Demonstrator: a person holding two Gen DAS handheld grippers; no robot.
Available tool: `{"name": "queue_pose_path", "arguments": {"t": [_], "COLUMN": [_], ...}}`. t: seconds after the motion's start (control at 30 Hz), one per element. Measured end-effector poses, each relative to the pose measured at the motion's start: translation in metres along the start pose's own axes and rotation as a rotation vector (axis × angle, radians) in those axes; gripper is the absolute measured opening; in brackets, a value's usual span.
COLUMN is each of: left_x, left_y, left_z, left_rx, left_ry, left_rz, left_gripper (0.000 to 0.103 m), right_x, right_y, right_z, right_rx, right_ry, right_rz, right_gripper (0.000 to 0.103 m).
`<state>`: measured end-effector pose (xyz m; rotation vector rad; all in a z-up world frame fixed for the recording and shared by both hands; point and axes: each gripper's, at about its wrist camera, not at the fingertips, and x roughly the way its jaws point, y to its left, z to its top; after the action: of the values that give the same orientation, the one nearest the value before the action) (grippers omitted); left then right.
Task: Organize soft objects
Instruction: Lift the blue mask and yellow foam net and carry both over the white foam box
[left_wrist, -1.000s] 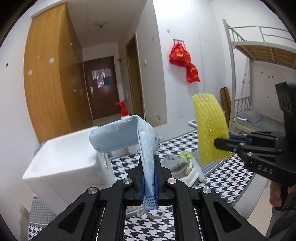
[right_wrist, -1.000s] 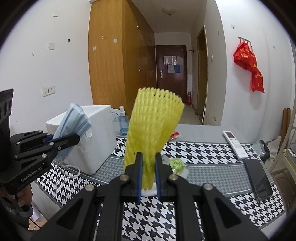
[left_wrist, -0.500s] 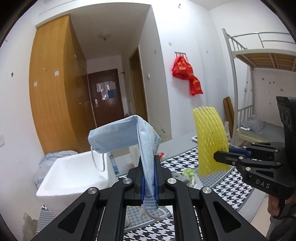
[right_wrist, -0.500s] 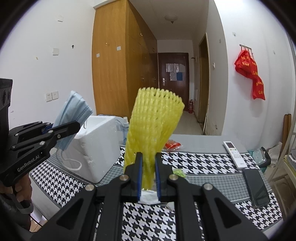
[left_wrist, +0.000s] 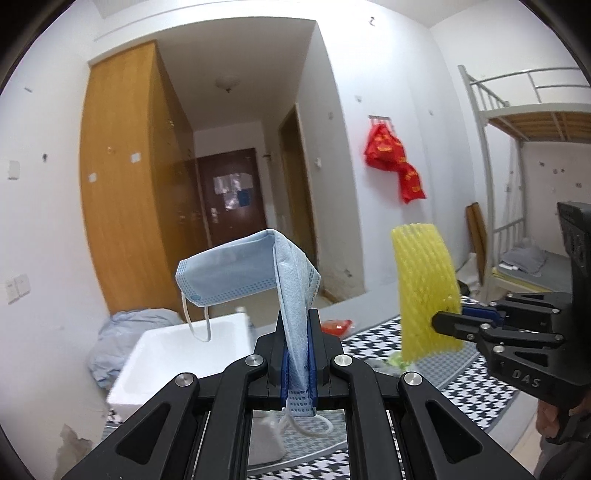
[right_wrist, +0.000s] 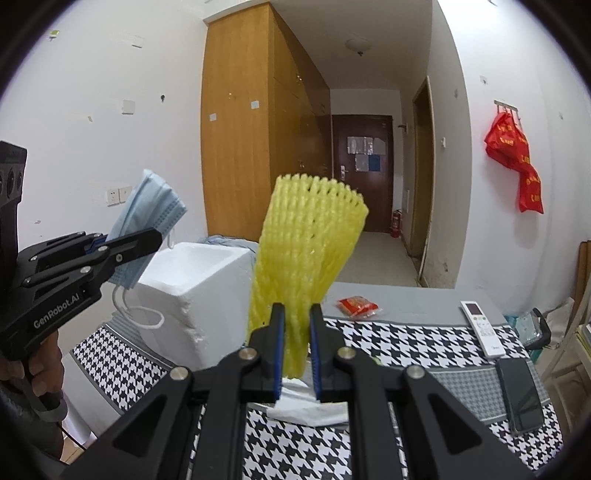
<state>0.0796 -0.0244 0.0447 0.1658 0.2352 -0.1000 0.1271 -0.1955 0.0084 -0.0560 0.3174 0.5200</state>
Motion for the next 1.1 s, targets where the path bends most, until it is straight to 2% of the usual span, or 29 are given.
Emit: {"name": "queue_pose_path", "arguments": {"t": [0.2, 0.77, 1.1], "left_x": [-0.004, -0.03, -0.036], "left_y": [0.014, 0.053, 0.074], "left_z": [-0.003, -0.014, -0.017], "left_rx": [-0.011, -0.076, -0.099], "left_ry": [0.012, 0.043, 0.054], "left_rz": [0.08, 0.221, 0.251], "left_gripper": [0.008, 0.008, 0.008], "right_x": [0.004, 0.023, 0.033], "right_y": [0.012, 0.052, 0.073], "right_z": [0.005, 0.016, 0.023], "right_rx": [-0.02, -0.079, -0.11], "right_ry": [-0.011, -0.007, 0.001], "right_rz": [0.048, 0.202, 0.248], "right_gripper": [0.016, 0.016, 0.016]}}
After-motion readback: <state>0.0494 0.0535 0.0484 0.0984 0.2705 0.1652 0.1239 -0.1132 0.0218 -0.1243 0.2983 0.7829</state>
